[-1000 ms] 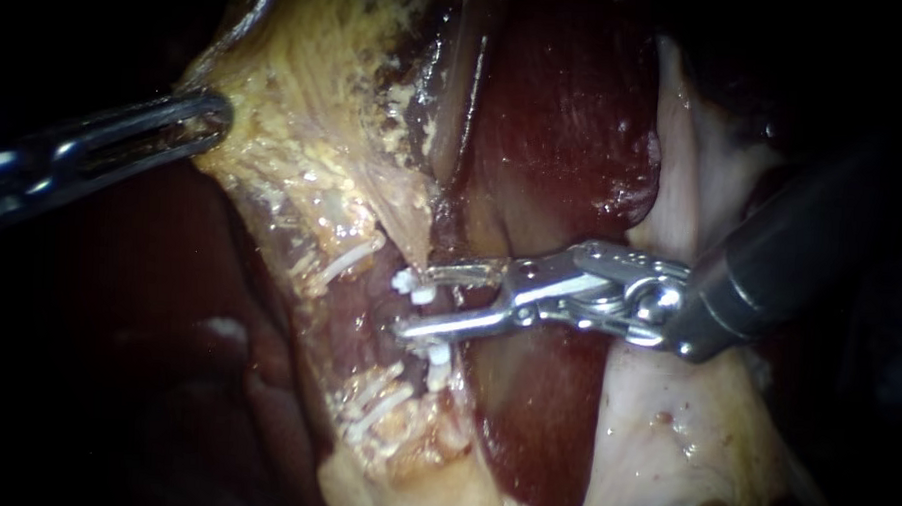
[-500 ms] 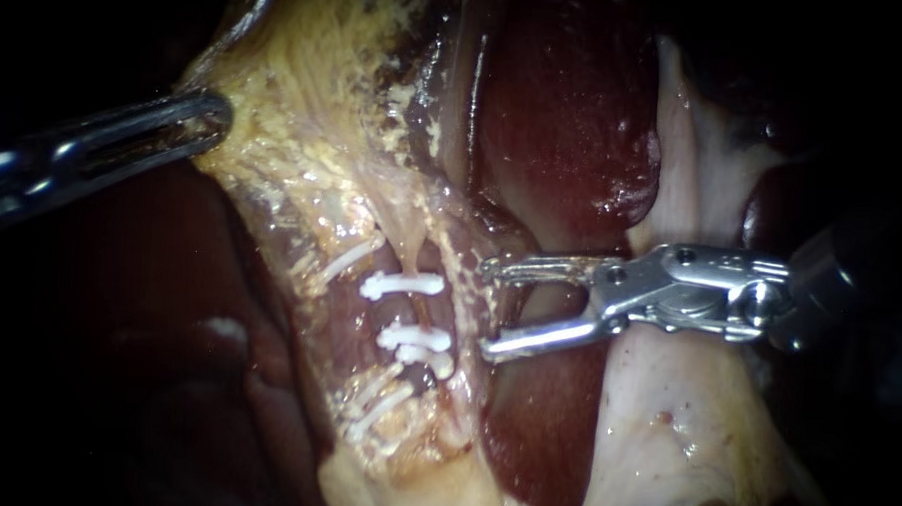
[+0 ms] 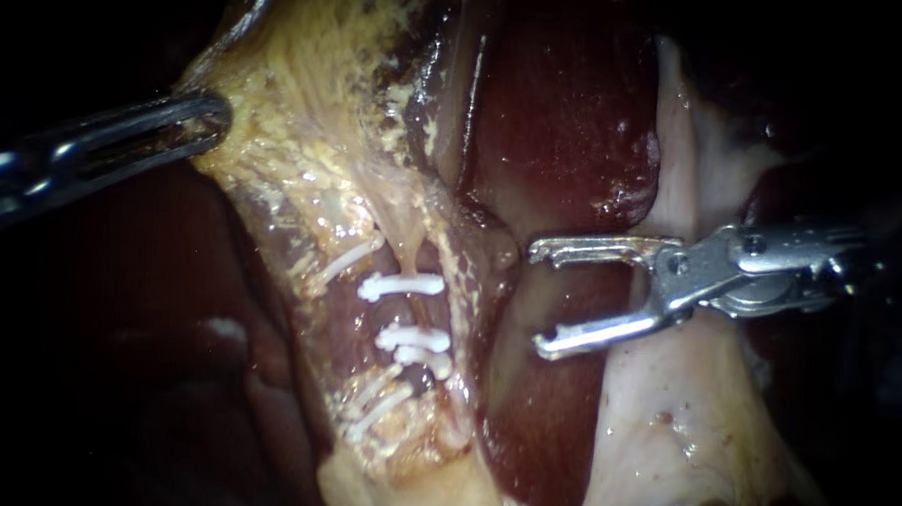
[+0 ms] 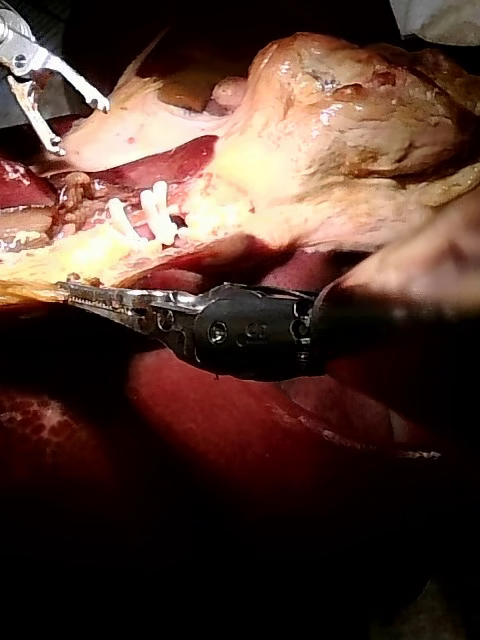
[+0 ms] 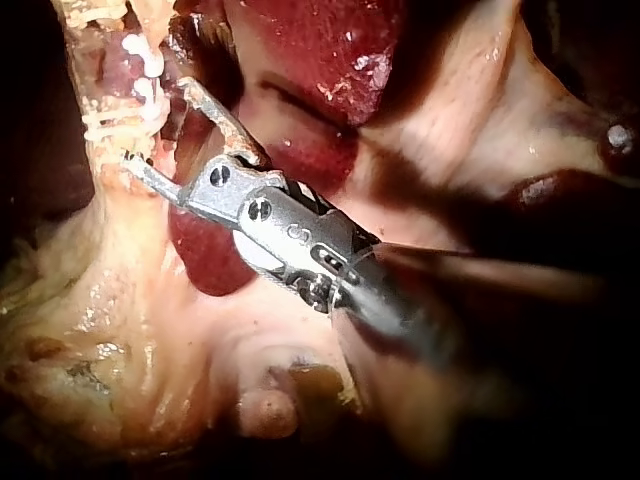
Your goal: Going back third clip right tube
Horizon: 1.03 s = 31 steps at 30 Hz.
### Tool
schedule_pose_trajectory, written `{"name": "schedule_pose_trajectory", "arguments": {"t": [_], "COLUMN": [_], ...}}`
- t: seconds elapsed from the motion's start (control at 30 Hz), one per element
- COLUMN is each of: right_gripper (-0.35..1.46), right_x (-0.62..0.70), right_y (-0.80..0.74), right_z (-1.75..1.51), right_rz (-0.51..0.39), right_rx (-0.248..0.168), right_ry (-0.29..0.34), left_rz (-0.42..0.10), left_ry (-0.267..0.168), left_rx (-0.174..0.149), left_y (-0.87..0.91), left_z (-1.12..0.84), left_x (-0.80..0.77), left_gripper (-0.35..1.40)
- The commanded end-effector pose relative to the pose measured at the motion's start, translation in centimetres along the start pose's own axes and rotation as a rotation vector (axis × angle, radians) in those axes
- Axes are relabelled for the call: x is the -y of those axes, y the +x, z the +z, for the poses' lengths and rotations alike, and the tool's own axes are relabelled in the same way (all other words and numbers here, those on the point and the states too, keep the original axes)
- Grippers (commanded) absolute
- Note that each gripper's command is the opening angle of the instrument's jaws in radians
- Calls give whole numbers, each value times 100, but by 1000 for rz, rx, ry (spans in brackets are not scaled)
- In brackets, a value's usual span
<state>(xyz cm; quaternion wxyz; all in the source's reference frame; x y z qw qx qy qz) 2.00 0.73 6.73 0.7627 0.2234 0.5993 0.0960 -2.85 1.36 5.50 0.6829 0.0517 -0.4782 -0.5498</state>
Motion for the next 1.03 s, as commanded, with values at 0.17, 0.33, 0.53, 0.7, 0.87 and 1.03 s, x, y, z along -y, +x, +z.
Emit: {"name": "schedule_pose_trajectory", "arguments": {"t": [0.17,0.33,0.53,0.7,0.87,1.03], "right_gripper": [60,60,60,60,60,60], "right_x": [-1,-1,-2,-3,-3,-3], "right_y": [-1,-1,-1,-2,-2,-1], "right_z": [0,0,1,1,1,1], "right_rz": [-46,-69,-81,-87,-93,-92], "right_rx": [4,4,6,6,6,6], "right_ry": [2,2,-1,-2,-2,-2], "left_rz": [4,14,18,22,22,22], "left_ry": [7,7,15,21,21,22], "left_rx": [-20,-51,-77,-91,-90,-91], "left_y": [20,41,56,66,66,66], "left_z": [23,61,100,113,113,112], "left_x": [2,2,11,16,16,15], "left_gripper": [-35,-35,-35,-35,-35,-35]}}
